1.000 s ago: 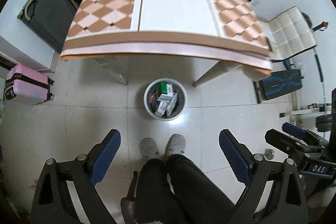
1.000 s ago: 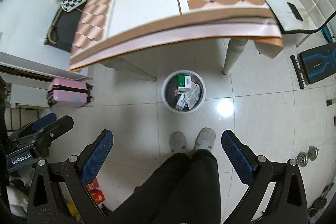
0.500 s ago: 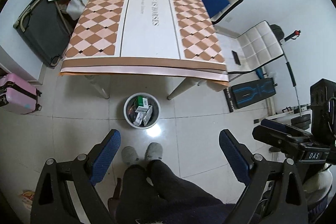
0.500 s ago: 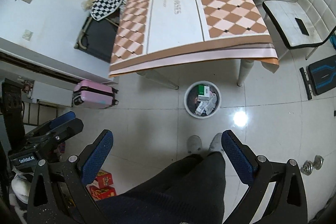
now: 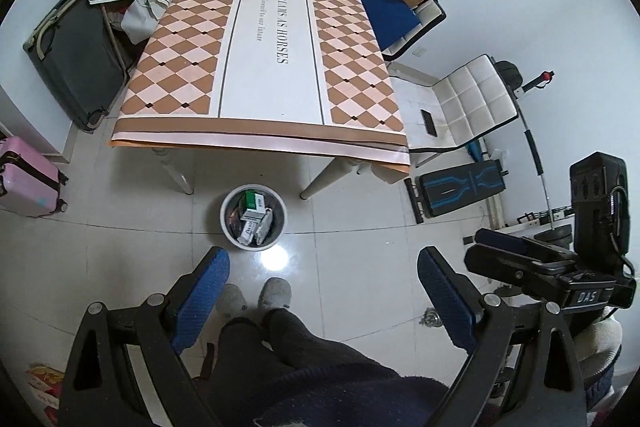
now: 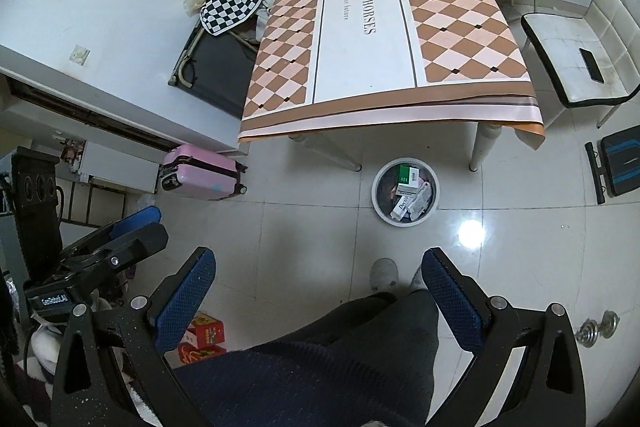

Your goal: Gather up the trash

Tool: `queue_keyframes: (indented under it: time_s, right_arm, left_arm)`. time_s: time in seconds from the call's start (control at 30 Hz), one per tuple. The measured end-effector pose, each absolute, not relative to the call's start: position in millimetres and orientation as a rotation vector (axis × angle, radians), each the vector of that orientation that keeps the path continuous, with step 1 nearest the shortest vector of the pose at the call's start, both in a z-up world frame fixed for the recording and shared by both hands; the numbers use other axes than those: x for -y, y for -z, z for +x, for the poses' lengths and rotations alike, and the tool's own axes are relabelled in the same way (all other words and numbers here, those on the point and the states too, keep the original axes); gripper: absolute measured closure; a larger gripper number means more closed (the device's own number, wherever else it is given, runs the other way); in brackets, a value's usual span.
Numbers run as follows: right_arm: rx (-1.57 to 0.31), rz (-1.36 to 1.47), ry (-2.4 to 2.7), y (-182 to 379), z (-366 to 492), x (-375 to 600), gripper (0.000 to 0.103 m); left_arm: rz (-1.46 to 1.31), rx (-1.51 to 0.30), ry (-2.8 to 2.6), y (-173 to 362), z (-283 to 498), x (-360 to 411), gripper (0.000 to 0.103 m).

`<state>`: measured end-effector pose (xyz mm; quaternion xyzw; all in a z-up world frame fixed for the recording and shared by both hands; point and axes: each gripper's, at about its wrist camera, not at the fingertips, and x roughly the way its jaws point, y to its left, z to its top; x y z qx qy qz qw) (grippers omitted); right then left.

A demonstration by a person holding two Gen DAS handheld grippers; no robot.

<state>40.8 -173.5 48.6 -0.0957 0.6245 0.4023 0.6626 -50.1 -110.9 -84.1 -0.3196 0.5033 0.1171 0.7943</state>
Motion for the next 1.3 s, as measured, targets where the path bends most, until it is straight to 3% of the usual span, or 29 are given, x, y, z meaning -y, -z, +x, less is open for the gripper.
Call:
queue_keyframes:
  time_s: [1.3]
  right_arm:
    - [-1.418,-0.216,-0.949,-58.7,39.1,165.4,0.000]
  left_arm:
    - [-0.723,-1.030,-0.214,69.3,-45.5,119.2,0.001]
